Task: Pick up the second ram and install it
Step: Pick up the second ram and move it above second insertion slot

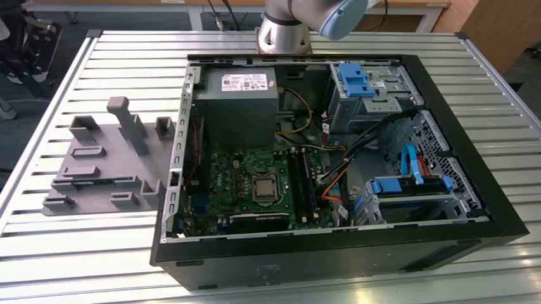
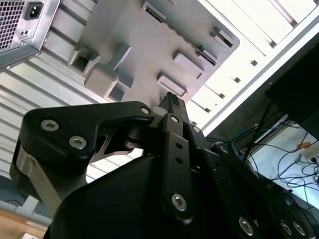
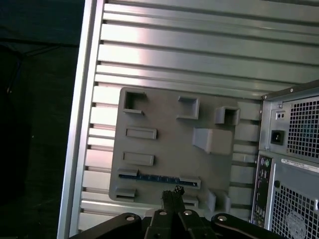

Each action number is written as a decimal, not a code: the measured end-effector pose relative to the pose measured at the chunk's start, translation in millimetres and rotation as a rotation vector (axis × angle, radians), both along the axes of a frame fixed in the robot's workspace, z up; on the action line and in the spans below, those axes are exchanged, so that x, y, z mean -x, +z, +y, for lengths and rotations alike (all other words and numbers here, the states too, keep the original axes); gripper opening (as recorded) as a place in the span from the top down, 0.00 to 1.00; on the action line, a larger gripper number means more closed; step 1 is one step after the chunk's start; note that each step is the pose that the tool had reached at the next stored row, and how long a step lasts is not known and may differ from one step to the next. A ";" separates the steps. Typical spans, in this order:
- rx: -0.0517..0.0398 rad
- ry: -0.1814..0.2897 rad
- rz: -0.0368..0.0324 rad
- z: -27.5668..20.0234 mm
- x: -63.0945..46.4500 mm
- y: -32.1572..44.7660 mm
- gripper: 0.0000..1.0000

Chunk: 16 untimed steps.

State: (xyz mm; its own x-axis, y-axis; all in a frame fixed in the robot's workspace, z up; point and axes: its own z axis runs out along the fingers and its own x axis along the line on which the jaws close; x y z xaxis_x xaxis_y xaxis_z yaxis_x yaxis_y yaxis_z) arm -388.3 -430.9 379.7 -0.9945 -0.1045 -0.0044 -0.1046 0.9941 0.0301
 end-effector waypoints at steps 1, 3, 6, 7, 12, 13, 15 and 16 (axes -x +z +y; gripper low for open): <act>0.0001 0.013 0.0001 0.0 0.3 0.0 0.89; 0.0000 0.040 0.0000 0.0 0.7 -0.2 0.89; 0.0001 0.079 0.0001 0.0 1.3 -0.3 0.89; 0.0000 0.094 0.0002 0.0 1.5 -0.3 0.89; 0.0001 0.167 0.0002 0.0 2.1 -0.6 0.89; 0.0001 0.183 0.0002 0.0 2.2 -0.7 0.89; 0.0001 0.217 0.0001 0.0 2.3 -0.9 0.89; 0.0000 0.235 0.0001 0.0 2.3 -1.0 0.89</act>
